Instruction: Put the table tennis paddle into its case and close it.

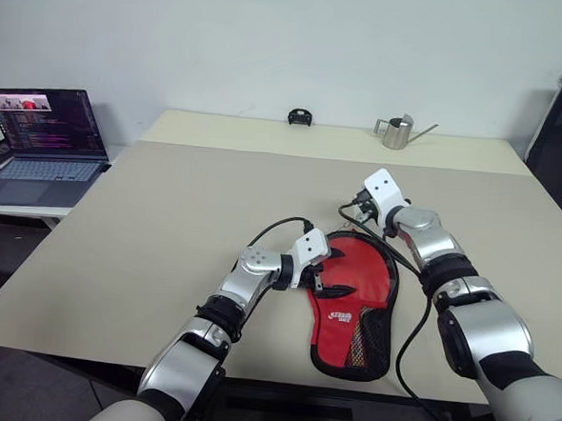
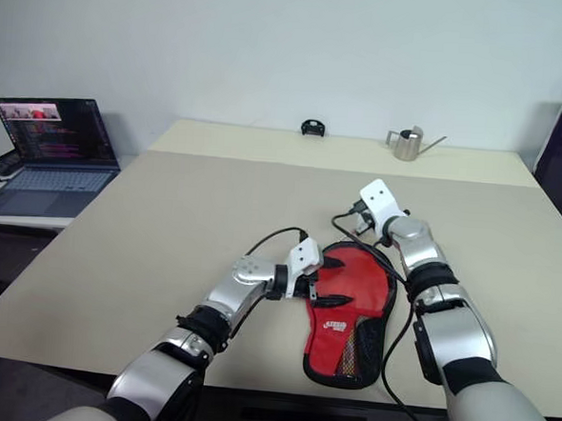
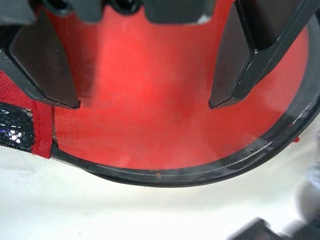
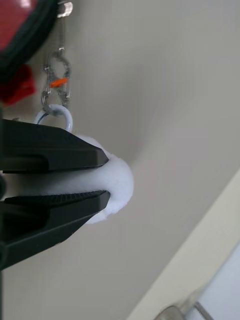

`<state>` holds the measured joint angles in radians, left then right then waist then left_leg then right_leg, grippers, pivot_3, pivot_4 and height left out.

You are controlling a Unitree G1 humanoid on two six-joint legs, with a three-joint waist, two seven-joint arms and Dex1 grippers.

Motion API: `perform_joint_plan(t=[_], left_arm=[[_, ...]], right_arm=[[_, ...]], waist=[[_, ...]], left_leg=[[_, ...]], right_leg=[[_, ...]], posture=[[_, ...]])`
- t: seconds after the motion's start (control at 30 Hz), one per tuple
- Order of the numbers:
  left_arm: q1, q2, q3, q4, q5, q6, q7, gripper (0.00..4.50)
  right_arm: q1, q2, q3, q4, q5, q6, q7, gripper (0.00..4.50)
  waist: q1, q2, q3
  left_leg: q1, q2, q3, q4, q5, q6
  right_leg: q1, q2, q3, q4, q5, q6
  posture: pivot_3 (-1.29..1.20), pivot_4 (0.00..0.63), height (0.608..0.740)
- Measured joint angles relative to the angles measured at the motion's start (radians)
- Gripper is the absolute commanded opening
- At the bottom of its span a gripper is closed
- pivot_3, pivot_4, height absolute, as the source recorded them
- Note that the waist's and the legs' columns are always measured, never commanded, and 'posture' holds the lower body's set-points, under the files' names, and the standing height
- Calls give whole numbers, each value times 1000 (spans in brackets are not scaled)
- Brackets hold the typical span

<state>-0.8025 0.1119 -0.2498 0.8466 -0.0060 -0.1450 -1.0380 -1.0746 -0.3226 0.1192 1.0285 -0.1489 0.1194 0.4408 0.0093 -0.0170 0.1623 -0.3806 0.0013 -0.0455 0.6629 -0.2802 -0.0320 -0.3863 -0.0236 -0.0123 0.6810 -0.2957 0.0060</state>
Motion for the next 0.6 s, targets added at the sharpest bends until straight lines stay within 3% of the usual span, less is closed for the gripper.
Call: perform_joint_plan(t=[0.6], left_arm=[[-97,-23,-31,113,58,-14,-3,4500]], right_arm=[[306,-197,-22,-610,54,350,128,135]], waist=[[16,1,-2]], left_leg=[[1,-7,-3,1,2,5]], right_leg=[[4,-1,-3,-1,1,3]], posture=[[0,150,740]])
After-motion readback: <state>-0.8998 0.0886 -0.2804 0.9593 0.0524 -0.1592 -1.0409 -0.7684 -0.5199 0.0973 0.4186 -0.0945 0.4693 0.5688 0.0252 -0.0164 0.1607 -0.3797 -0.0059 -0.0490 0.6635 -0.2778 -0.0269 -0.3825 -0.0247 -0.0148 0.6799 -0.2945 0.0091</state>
